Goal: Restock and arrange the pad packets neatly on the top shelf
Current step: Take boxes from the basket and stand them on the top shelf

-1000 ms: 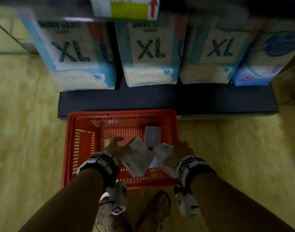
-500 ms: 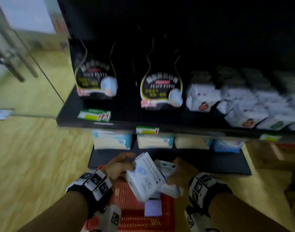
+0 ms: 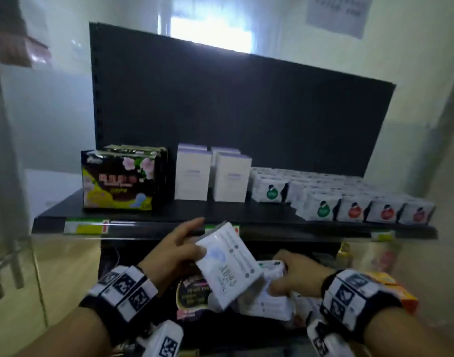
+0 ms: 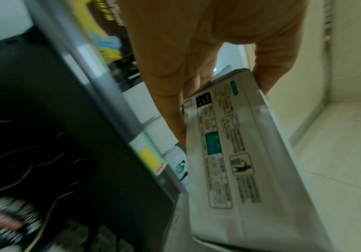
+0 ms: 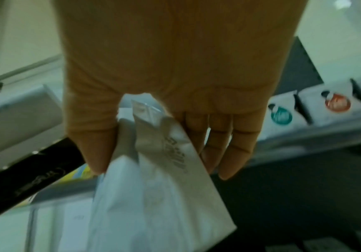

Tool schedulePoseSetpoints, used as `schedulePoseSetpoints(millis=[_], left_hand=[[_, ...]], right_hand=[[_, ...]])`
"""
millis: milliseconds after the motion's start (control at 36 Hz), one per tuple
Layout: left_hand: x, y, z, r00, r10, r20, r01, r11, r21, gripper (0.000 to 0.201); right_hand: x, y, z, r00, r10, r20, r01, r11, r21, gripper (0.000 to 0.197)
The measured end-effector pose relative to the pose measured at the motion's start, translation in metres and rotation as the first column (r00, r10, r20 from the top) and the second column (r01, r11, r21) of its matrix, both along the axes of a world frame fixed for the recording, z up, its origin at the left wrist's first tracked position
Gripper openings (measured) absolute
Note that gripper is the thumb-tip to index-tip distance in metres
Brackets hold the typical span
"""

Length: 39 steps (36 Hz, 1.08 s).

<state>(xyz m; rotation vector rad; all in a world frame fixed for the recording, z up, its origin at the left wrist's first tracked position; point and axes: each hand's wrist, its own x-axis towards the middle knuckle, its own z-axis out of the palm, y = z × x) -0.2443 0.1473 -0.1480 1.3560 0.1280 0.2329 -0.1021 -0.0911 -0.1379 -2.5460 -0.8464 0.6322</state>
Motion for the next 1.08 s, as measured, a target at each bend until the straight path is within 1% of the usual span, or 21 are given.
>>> schedulePoseSetpoints(millis=[56, 111, 167, 250, 333, 417, 472, 528, 556, 611, 667, 694, 722, 778, 806, 861, 889, 917, 944, 1000, 1083], left_hand=[[0.011, -0.011, 0.026, 0.998, 0.020, 0.058, -0.023, 0.999, 0.045, 0.064], [0.022, -0.021, 0.046, 0.992, 0.067, 0.107, -0.078, 0.991, 0.105, 0.057], [0.035, -0.028, 0.062, 0.982, 0.118, 0.148, -0.138, 0.982, 0.131, 0.054], [0.054, -0.036, 0.078, 0.962, 0.195, 0.191, -0.225, 0.963, 0.146, 0.052], [0.077, -0.036, 0.085, 0.919, 0.335, 0.208, -0.365, 0.922, 0.131, 0.054], [0.103, -0.033, 0.083, 0.880, 0.440, 0.180, -0.464, 0.877, 0.124, 0.064], [0.118, -0.031, 0.079, 0.848, 0.503, 0.167, -0.526, 0.837, 0.149, 0.064], [0.129, -0.030, 0.075, 0.807, 0.567, 0.166, -0.591, 0.776, 0.223, 0.063], [0.134, -0.030, 0.074, 0.788, 0.590, 0.179, -0.615, 0.733, 0.292, 0.064], [0.140, -0.031, 0.071, 0.758, 0.608, 0.238, -0.639, 0.618, 0.458, 0.067], [0.144, -0.031, 0.070, 0.760, 0.578, 0.299, -0.617, 0.495, 0.612, 0.067], [0.145, -0.031, 0.070, 0.765, 0.558, 0.322, -0.594, 0.419, 0.686, 0.066], [0.146, -0.030, 0.072, 0.765, 0.538, 0.354, -0.574, 0.321, 0.753, 0.064], [0.148, -0.030, 0.076, 0.766, 0.489, 0.417, -0.522, 0.096, 0.847, 0.060], [0.150, -0.029, 0.078, 0.782, 0.456, 0.425, -0.476, -0.006, 0.880, 0.059], [0.152, -0.028, 0.079, 0.840, 0.384, 0.383, -0.330, -0.198, 0.923, 0.057], [0.153, -0.027, 0.079, 0.871, 0.351, 0.343, -0.238, -0.309, 0.921, 0.055], [0.153, -0.025, 0.079, 0.900, 0.305, 0.311, -0.169, -0.415, 0.894, 0.054], [0.155, -0.024, 0.079, 0.926, 0.258, 0.274, -0.118, -0.491, 0.863, 0.055], [0.159, -0.023, 0.080, 0.951, 0.209, 0.227, -0.058, -0.600, 0.798, 0.054], [0.167, -0.011, 0.071, 0.967, 0.247, 0.064, 0.105, -0.611, 0.785, 0.053]], right_hand=[[0.005, -0.016, 0.026, 1.000, -0.023, 0.015, 0.023, 0.998, 0.058, 0.041], [0.012, -0.031, 0.044, 0.996, -0.065, 0.061, 0.057, 0.991, 0.119, 0.044], [0.021, -0.043, 0.055, 0.984, -0.122, 0.129, 0.096, 0.977, 0.188, 0.046], [0.038, -0.061, 0.065, 0.973, -0.152, 0.174, 0.102, 0.958, 0.267, 0.041], [0.061, -0.076, 0.070, 0.969, -0.168, 0.183, 0.100, 0.938, 0.331, 0.045], [0.089, -0.085, 0.072, 0.965, -0.177, 0.193, 0.096, 0.925, 0.368, 0.048], [0.108, -0.086, 0.073, 0.962, -0.177, 0.209, 0.083, 0.916, 0.393, 0.054], [0.125, -0.084, 0.074, 0.960, -0.163, 0.226, 0.053, 0.902, 0.428, 0.056], [0.132, -0.082, 0.074, 0.960, -0.156, 0.232, 0.037, 0.894, 0.448, 0.052], [0.143, -0.075, 0.073, 0.965, -0.134, 0.226, 0.006, 0.871, 0.491, 0.047], [0.153, -0.064, 0.070, 0.967, -0.114, 0.229, -0.024, 0.850, 0.526, 0.047], [0.157, -0.058, 0.069, 0.967, -0.106, 0.231, -0.035, 0.844, 0.535, 0.046], [0.160, -0.051, 0.068, 0.968, -0.092, 0.232, -0.051, 0.839, 0.542, 0.046], [0.166, -0.039, 0.065, 0.968, -0.059, 0.243, -0.089, 0.827, 0.554, 0.049], [0.167, -0.034, 0.064, 0.965, -0.049, 0.257, -0.107, 0.823, 0.558, 0.052], [0.169, -0.024, 0.063, 0.947, -0.049, 0.316, -0.148, 0.808, 0.570, 0.057], [0.169, -0.019, 0.061, 0.931, -0.057, 0.360, -0.173, 0.801, 0.573, 0.059], [0.170, -0.014, 0.059, 0.906, -0.069, 0.418, -0.197, 0.805, 0.559, 0.057], [0.170, -0.008, 0.057, 0.867, -0.082, 0.491, -0.226, 0.814, 0.535, 0.054], [0.171, 0.002, 0.055, 0.772, -0.102, 0.628, -0.298, 0.814, 0.499, 0.059], [0.170, 0.015, 0.059, 0.642, -0.147, 0.753, -0.387, 0.785, 0.484, 0.073]])
